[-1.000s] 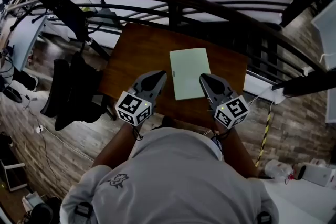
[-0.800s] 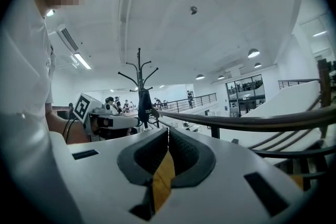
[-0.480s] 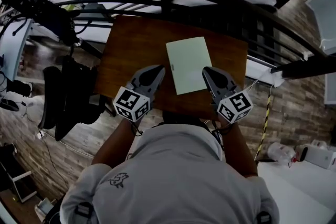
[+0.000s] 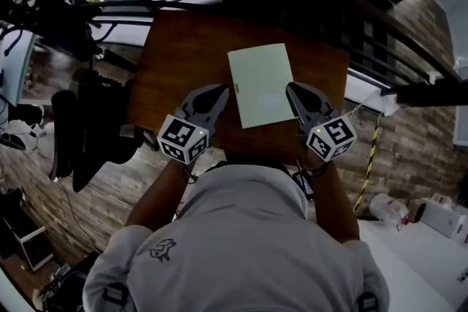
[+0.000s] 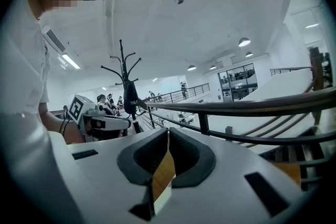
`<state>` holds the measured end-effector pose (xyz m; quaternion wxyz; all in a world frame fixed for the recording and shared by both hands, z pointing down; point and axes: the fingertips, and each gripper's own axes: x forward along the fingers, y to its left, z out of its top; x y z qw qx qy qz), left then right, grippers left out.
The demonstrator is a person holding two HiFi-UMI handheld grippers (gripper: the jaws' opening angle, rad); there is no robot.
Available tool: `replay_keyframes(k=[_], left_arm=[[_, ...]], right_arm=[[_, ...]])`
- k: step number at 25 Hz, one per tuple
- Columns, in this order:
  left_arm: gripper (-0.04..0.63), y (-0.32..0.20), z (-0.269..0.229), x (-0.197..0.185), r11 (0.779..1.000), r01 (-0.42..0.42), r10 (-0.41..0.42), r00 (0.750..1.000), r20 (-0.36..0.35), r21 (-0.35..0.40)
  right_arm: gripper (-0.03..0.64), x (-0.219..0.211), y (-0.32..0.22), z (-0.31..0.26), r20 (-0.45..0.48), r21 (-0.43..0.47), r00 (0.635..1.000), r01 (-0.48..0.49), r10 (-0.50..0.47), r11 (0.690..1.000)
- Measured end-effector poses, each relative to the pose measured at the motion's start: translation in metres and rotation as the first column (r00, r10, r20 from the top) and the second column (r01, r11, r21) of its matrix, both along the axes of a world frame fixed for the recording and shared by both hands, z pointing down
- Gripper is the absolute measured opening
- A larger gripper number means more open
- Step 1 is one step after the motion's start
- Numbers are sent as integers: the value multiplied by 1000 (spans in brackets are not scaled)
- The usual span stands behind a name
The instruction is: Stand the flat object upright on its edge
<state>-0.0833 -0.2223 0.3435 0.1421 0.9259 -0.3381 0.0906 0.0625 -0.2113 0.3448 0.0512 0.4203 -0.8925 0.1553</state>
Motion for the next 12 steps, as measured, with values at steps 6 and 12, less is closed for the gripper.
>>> replay_keyframes(k=[6,12], left_arm=[[14,-13,21,12,999,16,-15,1000,22,-46],[15,-30,54,24,995,24,-20,999,39,-100]], right_arm=[[35,12,-14,26,-3,-68,999,32,-32,997],[35,26,-27,56,1,-123,998,55,-55,991]])
